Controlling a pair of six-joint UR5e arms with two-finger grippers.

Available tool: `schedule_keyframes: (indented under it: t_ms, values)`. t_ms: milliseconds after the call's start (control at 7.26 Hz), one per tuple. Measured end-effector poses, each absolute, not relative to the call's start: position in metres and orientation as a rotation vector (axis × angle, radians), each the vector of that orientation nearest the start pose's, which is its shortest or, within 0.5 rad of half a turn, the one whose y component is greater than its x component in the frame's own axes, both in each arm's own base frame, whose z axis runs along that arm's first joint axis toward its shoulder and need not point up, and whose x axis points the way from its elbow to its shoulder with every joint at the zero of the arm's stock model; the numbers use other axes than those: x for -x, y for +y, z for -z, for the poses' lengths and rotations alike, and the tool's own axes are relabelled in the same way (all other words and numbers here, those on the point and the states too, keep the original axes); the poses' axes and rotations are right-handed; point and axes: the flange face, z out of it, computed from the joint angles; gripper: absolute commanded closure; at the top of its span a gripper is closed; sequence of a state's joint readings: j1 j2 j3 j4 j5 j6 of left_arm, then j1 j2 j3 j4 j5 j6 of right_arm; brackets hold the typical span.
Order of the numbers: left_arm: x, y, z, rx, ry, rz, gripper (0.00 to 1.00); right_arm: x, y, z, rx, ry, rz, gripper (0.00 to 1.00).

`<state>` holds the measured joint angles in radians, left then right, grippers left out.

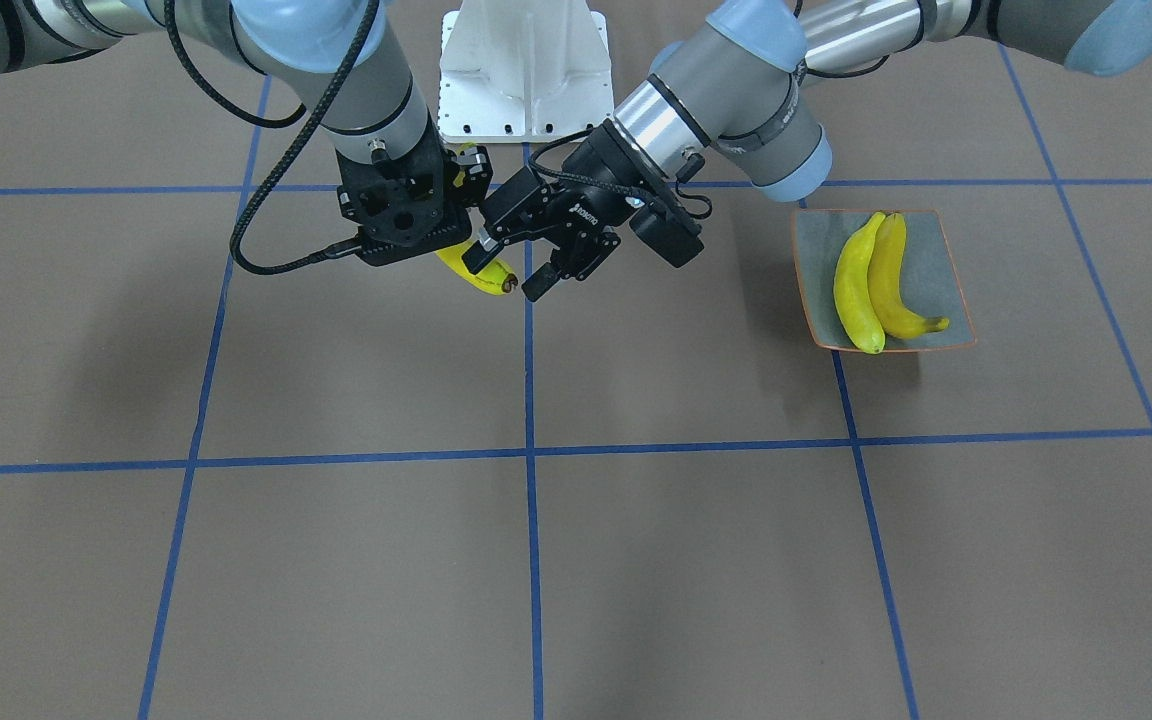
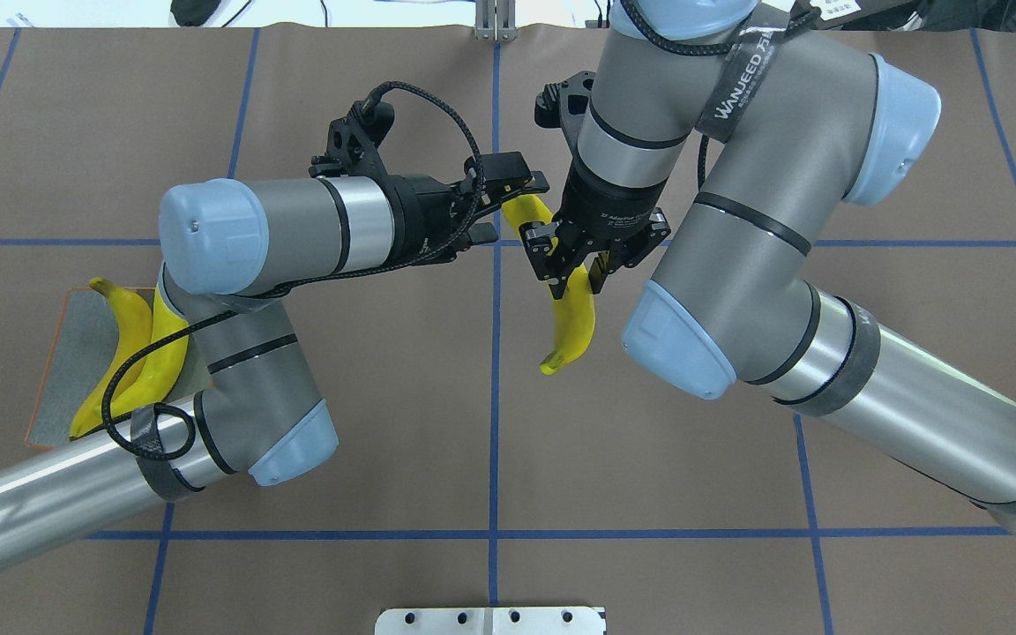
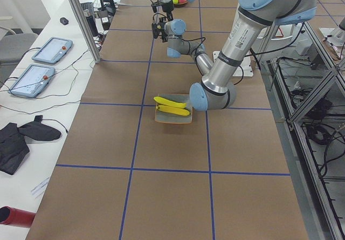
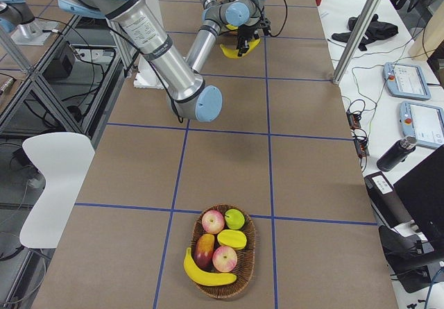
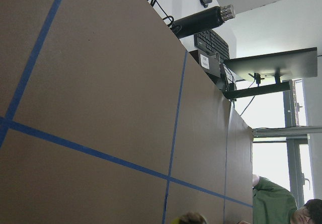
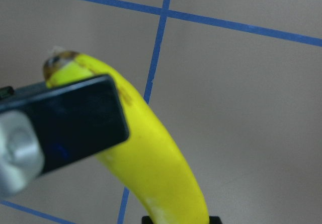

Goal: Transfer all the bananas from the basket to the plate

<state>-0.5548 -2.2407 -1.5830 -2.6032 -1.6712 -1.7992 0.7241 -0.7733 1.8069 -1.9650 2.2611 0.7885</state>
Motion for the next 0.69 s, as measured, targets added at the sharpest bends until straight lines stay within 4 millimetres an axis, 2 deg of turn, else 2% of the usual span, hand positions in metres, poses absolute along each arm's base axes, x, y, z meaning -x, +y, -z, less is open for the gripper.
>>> schedule_keyframes:
  t_ms: [689]
  values:
    - [-0.5012, -0.4405, -0.1258, -0.207, 1.735, 0.495, 0.24, 0.4259, -0.4698, -0.124, 0.067, -0.906, 0.276, 1.0]
